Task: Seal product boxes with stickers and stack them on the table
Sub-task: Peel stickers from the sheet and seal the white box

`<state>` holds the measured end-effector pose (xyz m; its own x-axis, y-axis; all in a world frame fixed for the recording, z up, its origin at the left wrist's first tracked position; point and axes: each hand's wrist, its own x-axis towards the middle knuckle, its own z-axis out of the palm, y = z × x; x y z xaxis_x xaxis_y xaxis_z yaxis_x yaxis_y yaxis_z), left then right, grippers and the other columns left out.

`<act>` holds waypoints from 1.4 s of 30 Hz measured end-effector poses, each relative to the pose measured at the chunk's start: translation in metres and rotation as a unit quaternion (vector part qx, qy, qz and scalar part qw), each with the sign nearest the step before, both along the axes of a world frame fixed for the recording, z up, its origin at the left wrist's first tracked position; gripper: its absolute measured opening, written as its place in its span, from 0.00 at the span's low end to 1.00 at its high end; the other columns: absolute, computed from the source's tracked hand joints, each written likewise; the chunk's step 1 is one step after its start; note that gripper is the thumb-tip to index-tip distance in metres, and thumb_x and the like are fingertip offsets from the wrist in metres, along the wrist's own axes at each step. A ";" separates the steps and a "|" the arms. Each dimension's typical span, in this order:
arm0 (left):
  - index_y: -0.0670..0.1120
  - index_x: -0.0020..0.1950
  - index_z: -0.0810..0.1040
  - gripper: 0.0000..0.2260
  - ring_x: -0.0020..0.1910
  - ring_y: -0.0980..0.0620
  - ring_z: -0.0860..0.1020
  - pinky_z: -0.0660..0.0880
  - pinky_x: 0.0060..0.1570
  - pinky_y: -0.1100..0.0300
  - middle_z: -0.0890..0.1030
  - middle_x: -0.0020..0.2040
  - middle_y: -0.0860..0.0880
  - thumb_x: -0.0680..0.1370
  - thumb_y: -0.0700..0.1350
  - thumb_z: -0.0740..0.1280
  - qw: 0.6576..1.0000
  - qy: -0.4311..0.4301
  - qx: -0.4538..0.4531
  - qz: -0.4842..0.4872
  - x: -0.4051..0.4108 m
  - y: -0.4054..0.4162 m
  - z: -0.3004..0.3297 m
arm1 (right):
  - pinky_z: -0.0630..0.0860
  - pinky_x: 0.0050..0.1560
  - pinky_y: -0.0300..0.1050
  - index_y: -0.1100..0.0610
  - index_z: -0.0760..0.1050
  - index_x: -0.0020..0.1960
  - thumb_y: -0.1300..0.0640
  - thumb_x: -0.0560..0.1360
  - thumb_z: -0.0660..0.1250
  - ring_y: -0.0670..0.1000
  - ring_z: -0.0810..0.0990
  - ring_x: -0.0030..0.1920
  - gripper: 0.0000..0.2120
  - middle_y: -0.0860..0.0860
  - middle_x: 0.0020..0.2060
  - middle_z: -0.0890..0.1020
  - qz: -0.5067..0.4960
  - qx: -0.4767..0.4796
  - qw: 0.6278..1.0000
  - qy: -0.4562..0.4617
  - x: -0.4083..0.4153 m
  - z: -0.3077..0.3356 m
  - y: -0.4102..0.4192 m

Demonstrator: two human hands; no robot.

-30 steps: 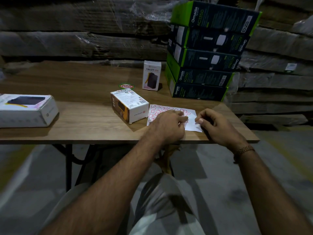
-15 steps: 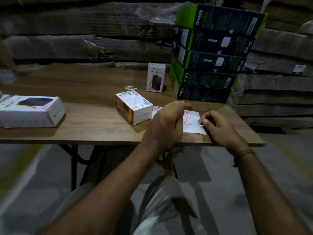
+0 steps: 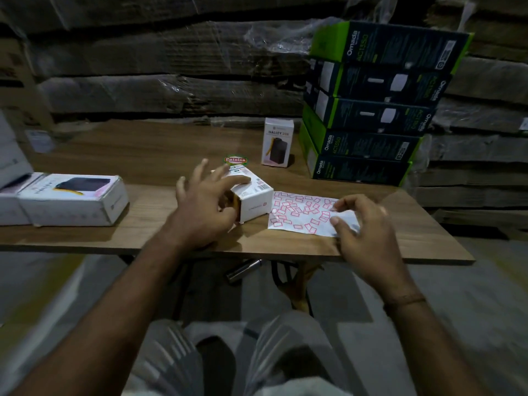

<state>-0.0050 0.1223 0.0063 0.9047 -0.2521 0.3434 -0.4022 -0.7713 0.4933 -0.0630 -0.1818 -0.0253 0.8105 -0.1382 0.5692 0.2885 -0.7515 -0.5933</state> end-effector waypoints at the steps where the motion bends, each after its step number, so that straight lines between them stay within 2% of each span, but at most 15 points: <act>1: 0.65 0.76 0.73 0.34 0.86 0.50 0.46 0.45 0.80 0.31 0.60 0.86 0.54 0.69 0.55 0.64 0.999 0.029 -0.018 -0.019 0.001 0.003 -0.002 | 0.75 0.64 0.56 0.45 0.78 0.56 0.56 0.79 0.72 0.47 0.76 0.61 0.09 0.38 0.54 0.80 0.014 -0.011 1.000 -0.009 -0.002 0.001 0.014; 4: 0.63 0.77 0.73 0.34 0.86 0.50 0.49 0.55 0.81 0.40 0.61 0.85 0.54 0.71 0.69 0.66 0.997 0.013 -0.059 -0.054 0.005 0.008 -0.012 | 0.70 0.60 0.32 0.47 0.79 0.55 0.60 0.80 0.71 0.39 0.76 0.61 0.09 0.39 0.54 0.81 0.080 0.024 0.996 -0.009 -0.003 0.005 0.048; 6: 0.61 0.77 0.74 0.34 0.85 0.48 0.52 0.58 0.80 0.46 0.64 0.84 0.54 0.72 0.70 0.68 0.997 -0.021 -0.060 -0.042 0.009 0.007 -0.018 | 0.71 0.54 0.27 0.47 0.80 0.53 0.61 0.80 0.71 0.41 0.78 0.60 0.09 0.40 0.53 0.81 0.105 0.040 0.994 0.003 0.001 0.007 0.062; 7: 0.59 0.77 0.75 0.33 0.85 0.47 0.54 0.58 0.79 0.48 0.66 0.83 0.53 0.73 0.68 0.68 0.997 -0.033 -0.064 -0.031 0.011 0.007 -0.020 | 0.72 0.53 0.28 0.47 0.80 0.52 0.61 0.80 0.71 0.42 0.79 0.59 0.09 0.41 0.53 0.81 0.116 0.044 0.992 0.004 0.004 0.009 0.068; 11: 0.51 0.75 0.76 0.27 0.78 0.49 0.64 0.61 0.76 0.57 0.74 0.76 0.51 0.80 0.63 0.63 0.991 -0.088 -0.095 -0.023 0.012 0.000 -0.020 | 0.81 0.53 0.46 0.47 0.81 0.50 0.62 0.80 0.72 0.45 0.80 0.59 0.09 0.41 0.52 0.81 0.140 0.060 0.988 -0.006 0.009 0.010 0.078; 14: 0.54 0.71 0.78 0.23 0.67 0.52 0.72 0.71 0.60 0.60 0.80 0.65 0.54 0.83 0.64 0.58 0.985 -0.097 -0.145 0.001 0.010 0.002 -0.016 | 0.81 0.56 0.51 0.48 0.81 0.50 0.63 0.79 0.73 0.45 0.80 0.61 0.10 0.41 0.53 0.81 0.149 0.068 0.986 -0.032 0.007 0.015 0.086; 17: 0.58 0.63 0.80 0.21 0.56 0.49 0.77 0.75 0.49 0.54 0.82 0.52 0.55 0.85 0.68 0.54 0.980 -0.084 -0.179 0.013 0.007 0.001 -0.006 | 0.82 0.58 0.53 0.49 0.81 0.50 0.62 0.80 0.72 0.47 0.80 0.65 0.08 0.42 0.58 0.80 0.158 0.082 0.982 -0.059 0.003 0.024 0.093; 20: 0.57 0.53 0.81 0.20 0.47 0.53 0.82 0.76 0.42 0.51 0.85 0.45 0.54 0.87 0.65 0.54 0.970 -0.047 -0.240 -0.005 0.000 -0.004 0.007 | 0.81 0.61 0.52 0.51 0.82 0.50 0.63 0.79 0.73 0.48 0.78 0.67 0.07 0.43 0.61 0.79 0.161 0.083 0.980 -0.087 0.003 0.038 0.099; 24: 0.56 0.58 0.82 0.22 0.46 0.55 0.83 0.80 0.48 0.46 0.86 0.47 0.54 0.85 0.66 0.54 0.967 -0.003 -0.256 0.001 -0.006 -0.009 0.016 | 0.80 0.63 0.51 0.52 0.82 0.51 0.61 0.80 0.73 0.46 0.77 0.68 0.05 0.45 0.63 0.79 0.169 0.069 0.979 -0.088 0.007 0.055 0.103; 28: 0.57 0.57 0.83 0.20 0.43 0.59 0.82 0.78 0.44 0.52 0.85 0.45 0.56 0.87 0.64 0.54 0.961 0.006 -0.276 0.015 -0.005 -0.012 0.014 | 0.80 0.62 0.51 0.52 0.82 0.50 0.62 0.80 0.73 0.45 0.78 0.65 0.05 0.44 0.59 0.80 0.181 0.030 0.980 -0.080 0.012 0.062 0.107; 32: 0.57 0.58 0.83 0.26 0.51 0.53 0.85 0.81 0.55 0.44 0.87 0.49 0.54 0.85 0.70 0.51 0.944 0.024 -0.328 0.012 -0.002 -0.015 0.007 | 0.80 0.62 0.49 0.52 0.82 0.50 0.62 0.79 0.73 0.45 0.78 0.65 0.06 0.45 0.59 0.80 0.174 0.014 0.982 -0.075 0.016 0.064 0.112; 34: 0.57 0.64 0.82 0.34 0.57 0.53 0.85 0.81 0.60 0.41 0.87 0.56 0.54 0.80 0.77 0.48 0.929 0.029 -0.368 -0.005 -0.003 -0.017 0.003 | 0.80 0.63 0.48 0.51 0.81 0.49 0.62 0.79 0.73 0.44 0.78 0.66 0.06 0.45 0.59 0.80 0.169 0.010 0.983 -0.077 0.018 0.064 0.114; 36: 0.58 0.72 0.77 0.35 0.60 0.50 0.85 0.81 0.60 0.38 0.86 0.61 0.52 0.78 0.79 0.51 0.920 0.015 -0.390 -0.042 -0.006 -0.017 -0.004 | 0.80 0.63 0.47 0.52 0.81 0.49 0.63 0.79 0.73 0.44 0.78 0.66 0.06 0.45 0.59 0.81 0.170 0.013 0.982 -0.077 0.021 0.065 0.114; 39: 0.59 0.81 0.67 0.27 0.60 0.51 0.85 0.84 0.57 0.42 0.84 0.64 0.53 0.84 0.67 0.59 0.930 -0.038 -0.359 -0.073 -0.010 -0.015 -0.006 | 0.79 0.62 0.47 0.52 0.81 0.49 0.62 0.80 0.72 0.44 0.78 0.65 0.05 0.45 0.58 0.81 0.167 0.005 0.983 -0.082 0.026 0.068 0.113; 42: 0.57 0.82 0.66 0.25 0.60 0.53 0.84 0.83 0.59 0.46 0.83 0.64 0.52 0.85 0.55 0.63 0.934 -0.075 -0.343 -0.073 -0.009 -0.014 -0.006 | 0.78 0.62 0.42 0.52 0.80 0.50 0.61 0.81 0.72 0.43 0.78 0.64 0.05 0.44 0.57 0.81 0.163 0.002 0.984 -0.079 0.029 0.070 0.114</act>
<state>-0.0142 0.1081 0.0007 0.8073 -0.0429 0.5886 -0.5816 -0.2269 0.7812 -0.0343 -0.0675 0.0444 0.7135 0.1111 0.6918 0.6021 -0.6021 -0.5244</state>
